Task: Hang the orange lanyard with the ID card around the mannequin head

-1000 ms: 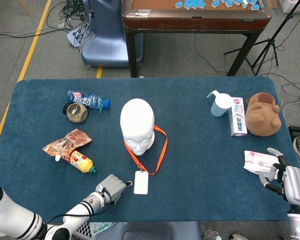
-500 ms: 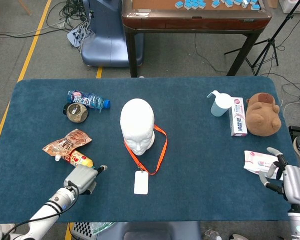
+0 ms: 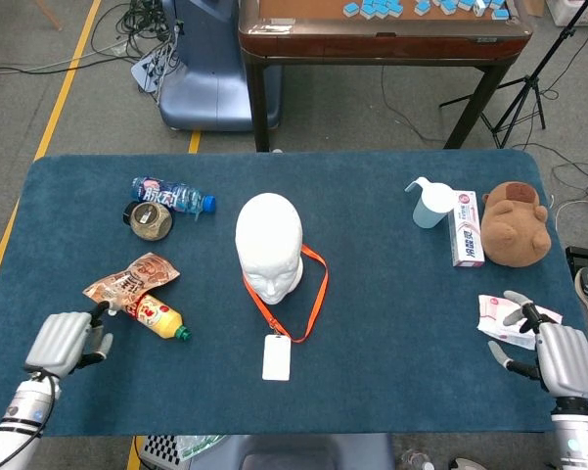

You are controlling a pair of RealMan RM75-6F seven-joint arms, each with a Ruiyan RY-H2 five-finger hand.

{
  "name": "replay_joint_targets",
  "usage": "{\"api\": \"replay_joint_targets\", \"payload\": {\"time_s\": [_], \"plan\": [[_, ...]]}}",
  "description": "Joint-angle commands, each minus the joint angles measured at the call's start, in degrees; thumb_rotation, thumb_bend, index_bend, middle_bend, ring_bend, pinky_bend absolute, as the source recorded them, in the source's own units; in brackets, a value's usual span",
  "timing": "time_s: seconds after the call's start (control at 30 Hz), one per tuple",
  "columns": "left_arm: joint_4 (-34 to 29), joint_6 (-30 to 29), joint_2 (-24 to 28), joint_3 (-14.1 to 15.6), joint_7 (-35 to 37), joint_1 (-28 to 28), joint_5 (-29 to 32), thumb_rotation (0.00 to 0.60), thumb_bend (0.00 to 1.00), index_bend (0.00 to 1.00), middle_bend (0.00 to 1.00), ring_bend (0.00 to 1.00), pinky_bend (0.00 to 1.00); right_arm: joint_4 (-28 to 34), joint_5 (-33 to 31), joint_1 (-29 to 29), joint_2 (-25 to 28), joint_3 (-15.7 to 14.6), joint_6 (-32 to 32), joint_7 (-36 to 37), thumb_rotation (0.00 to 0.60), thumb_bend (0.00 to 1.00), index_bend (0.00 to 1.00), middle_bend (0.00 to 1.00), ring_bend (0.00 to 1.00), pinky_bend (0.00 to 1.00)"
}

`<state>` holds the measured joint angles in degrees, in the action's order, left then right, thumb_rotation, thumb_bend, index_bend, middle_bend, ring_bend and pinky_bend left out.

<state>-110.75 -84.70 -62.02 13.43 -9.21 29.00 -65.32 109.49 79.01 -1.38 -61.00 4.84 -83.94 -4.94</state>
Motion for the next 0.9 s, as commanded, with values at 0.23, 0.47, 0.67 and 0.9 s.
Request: {"api": "replay_joint_targets", "payload": {"time_s": [0.23,0.47,0.67,0.9], "plan": [[8.0,-10.9,-5.0,-4.1,3.6,-11.2,-5.6,0.6,0.33,0.26,0.58,0.57,0.72,-3.1,4.1,-0.6,-2.0,-0.9,-0.8,-1.2,0.6,0.04,0.22,0.42,0.42,0.49],[14.2,-14.3,-8.5,-5.0,6.2,-16.6,-11.0,0.6,0.33,0.26,0.54,0.53,0.68,-4.7,7.0,-2.3,-1.1,-2.2,2.2,1.1,0.6,0.08,0.22,0.42,0.42,0.47],[13.7,-14.9,-8.8,-5.3,5.2,-19.1,-14.5,0.6,0.33,0.26,0.54,0.53,0.66,-6.8,12.0,-3.9,0.0,-3.5,3.5,5.3,0.6,0.08,0.22,0.42,0.42,0.46],[13.9,-15.2,-9.6,-6.5,3.9,-21.3,-17.5,0.6,0.33,0.26,0.54,0.53,0.66,-8.6,15.5,-4.7,-0.6,-3.8,2.2,6.6,0.6,0.08,0.22,0.42,0.41,0.46]]}}
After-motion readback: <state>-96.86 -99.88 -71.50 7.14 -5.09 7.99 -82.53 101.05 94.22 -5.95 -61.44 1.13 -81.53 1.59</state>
